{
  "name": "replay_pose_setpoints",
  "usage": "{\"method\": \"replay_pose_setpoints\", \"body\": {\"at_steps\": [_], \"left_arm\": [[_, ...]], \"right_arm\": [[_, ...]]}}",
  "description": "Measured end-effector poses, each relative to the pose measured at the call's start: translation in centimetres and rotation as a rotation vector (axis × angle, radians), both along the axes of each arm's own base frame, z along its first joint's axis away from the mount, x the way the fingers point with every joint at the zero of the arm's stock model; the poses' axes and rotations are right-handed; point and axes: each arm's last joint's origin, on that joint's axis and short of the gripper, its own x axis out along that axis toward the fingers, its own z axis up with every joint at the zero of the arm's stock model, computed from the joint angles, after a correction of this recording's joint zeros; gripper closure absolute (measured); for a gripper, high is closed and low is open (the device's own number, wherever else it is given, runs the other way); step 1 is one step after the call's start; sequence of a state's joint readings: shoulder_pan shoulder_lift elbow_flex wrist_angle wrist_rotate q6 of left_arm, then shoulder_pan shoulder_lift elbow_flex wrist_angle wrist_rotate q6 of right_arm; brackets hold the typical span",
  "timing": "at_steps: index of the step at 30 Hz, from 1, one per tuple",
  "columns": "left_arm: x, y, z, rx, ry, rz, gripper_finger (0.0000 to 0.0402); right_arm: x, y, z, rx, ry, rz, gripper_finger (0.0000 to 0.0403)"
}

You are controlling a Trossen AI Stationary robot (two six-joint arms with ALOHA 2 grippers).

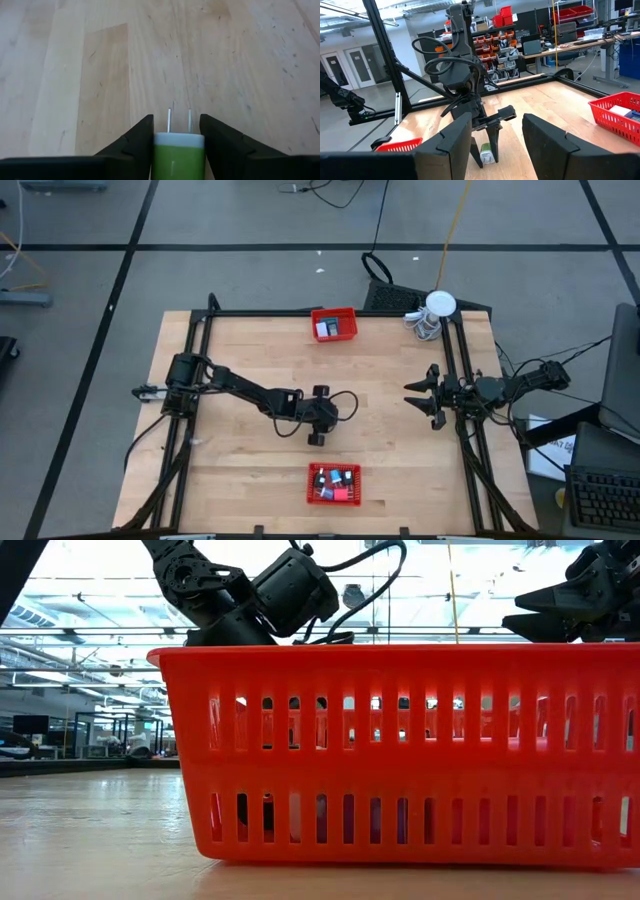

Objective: Pick & Place Office items
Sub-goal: Put the green charger adapter into the bottom orange bin

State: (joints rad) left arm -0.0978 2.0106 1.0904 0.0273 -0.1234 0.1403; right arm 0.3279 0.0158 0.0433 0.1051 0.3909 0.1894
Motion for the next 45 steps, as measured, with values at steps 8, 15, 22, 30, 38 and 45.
{"method": "replay_pose_setpoints", "body": {"at_steps": [8, 15, 22, 30, 38, 45], "left_arm": [[-0.1, 0.4, -0.1, -0.06, 0.012, 0.051, 0.0251], [-0.6, 0.5, 1.4, -0.088, 0.005, 0.1, 0.0264], [-1.6, -1.3, 7.0, -0.178, -0.136, 0.112, 0.0258], [-3.0, -7.5, 10.5, -0.277, -0.291, -0.064, 0.0265], [-3.2, -13.0, 9.5, -0.338, -0.394, -0.216, 0.0257], [-2.0, -14.0, 6.2, -0.394, -0.385, -0.229, 0.0265]], "right_arm": [[0.0, 0.0, 0.0, 0.0, 0.0, 0.0, 0.0238], [0.0, 0.0, 0.0, 0.0, 0.0, 0.0, 0.0238], [0.0, 0.0, 0.0, -0.001, 0.001, 0.001, 0.0238], [0.0, 0.0, 0.0, -0.001, 0.001, 0.0, 0.0238], [0.0, 0.0, 0.0, -0.001, 0.001, 0.0, 0.0238], [0.0, 0.0, 0.0, 0.0, 0.001, 0.0, 0.0238]]}}
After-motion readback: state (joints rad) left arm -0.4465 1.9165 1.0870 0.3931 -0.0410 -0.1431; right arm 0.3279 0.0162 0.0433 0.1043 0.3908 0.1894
